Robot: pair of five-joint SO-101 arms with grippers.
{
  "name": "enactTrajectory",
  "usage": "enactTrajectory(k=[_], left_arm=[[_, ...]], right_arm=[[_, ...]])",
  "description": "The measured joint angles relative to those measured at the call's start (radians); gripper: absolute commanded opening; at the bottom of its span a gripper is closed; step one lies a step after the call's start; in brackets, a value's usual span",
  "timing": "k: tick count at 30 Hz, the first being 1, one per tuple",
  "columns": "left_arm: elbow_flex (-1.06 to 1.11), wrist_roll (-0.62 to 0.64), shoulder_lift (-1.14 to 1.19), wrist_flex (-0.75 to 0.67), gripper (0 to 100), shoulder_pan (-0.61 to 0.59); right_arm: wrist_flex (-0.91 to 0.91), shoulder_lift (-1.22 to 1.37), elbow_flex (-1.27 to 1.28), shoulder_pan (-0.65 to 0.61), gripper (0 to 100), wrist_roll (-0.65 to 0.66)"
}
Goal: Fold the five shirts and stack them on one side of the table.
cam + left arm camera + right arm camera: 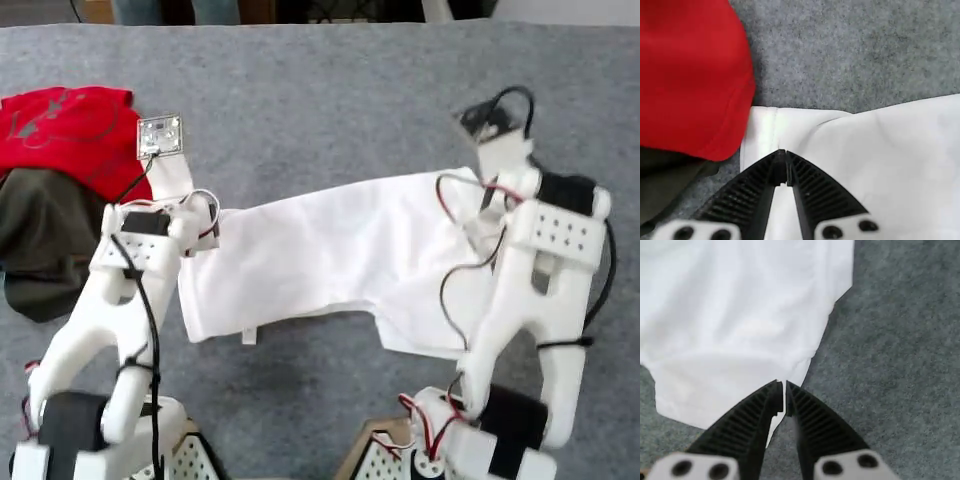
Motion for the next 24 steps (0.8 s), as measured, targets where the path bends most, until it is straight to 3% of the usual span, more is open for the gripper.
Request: enactTrajectory(k=[7, 15, 24], left_arm=[[-0.15, 0.005, 0.239, -0.023, 3, 0.0], [-0.358, 0.005, 0.491, -0.028, 3, -0.011], [-0.522, 0.057, 0.655, 0.018, 3, -0.129]], right_arm=[[-0.06, 0.31, -0.259, 0.002, 1.5, -0.117], [-0.132, 0.801, -0.569, 0.002, 1.4, -0.144], [0.014, 1.128, -0.947, 0.02, 1.4, -0.144]])
